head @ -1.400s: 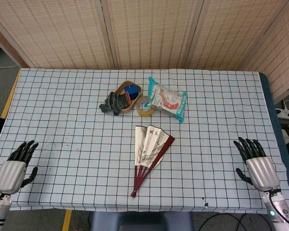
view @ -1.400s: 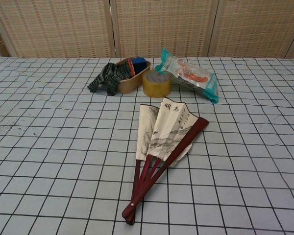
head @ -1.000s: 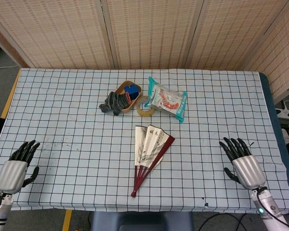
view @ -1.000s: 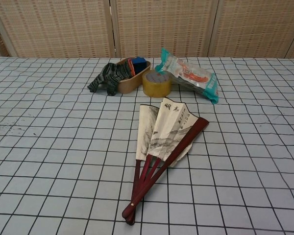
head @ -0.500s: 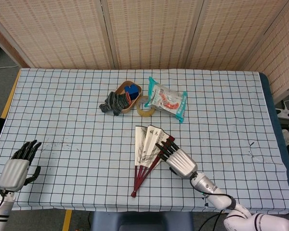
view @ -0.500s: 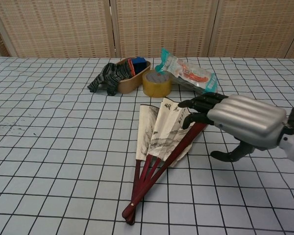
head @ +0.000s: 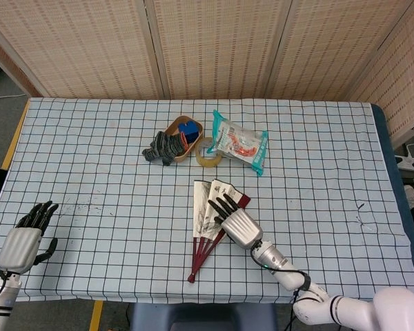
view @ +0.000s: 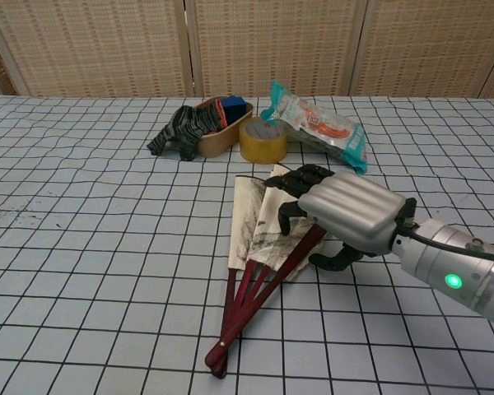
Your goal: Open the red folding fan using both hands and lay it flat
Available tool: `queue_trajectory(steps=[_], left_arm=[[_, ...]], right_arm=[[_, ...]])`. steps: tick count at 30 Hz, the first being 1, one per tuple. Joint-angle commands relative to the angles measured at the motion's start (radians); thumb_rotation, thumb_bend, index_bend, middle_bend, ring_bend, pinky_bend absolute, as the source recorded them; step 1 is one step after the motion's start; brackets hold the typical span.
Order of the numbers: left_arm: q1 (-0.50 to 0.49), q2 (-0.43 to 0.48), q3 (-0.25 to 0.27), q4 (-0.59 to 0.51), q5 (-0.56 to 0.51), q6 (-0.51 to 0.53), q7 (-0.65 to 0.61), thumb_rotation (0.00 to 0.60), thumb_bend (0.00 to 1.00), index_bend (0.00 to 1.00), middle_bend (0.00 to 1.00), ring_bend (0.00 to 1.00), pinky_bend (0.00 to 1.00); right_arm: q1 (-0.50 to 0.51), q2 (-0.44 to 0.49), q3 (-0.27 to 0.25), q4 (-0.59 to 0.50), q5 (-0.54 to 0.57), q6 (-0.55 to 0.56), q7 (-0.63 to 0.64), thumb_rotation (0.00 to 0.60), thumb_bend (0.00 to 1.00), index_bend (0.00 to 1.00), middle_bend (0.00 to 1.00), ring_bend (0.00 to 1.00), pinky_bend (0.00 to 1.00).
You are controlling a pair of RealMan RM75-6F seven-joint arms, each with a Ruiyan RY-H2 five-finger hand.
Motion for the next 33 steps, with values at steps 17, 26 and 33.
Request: queue_trajectory(steps=[17,26,33], left_arm=[[-0.007,0.007,0.003,-0.005,-0.017,-0.025,0.006,0.6,0.47,0.0,0.0,0.0,0.22],[-0.005,0.009,0.005,-0.016,-0.019,-0.022,0.016,0.6,0.47,0.0,0.0,0.0,0.22],[-0.015,-0.045,-0.014,0.053,0.013,0.011,-0.083,0.6,0.48,0.05,0.0,0.02,0.27]], right_arm=[[0.027,-0.067,-0.01,0.08,0.04,0.037,0.046,0.6,0.31,0.7,0.04,0.0,0.0],[0.03,-0.018,0.003,-0.013,0.048,0.077,0.102,0.6,0.39,0.74,0.09,0.0,0.0],[0.047,0.052,0.058,-0.194,0.115,0.048,0.212,0.6,0.4,0.77,0.11,0.0,0.0]])
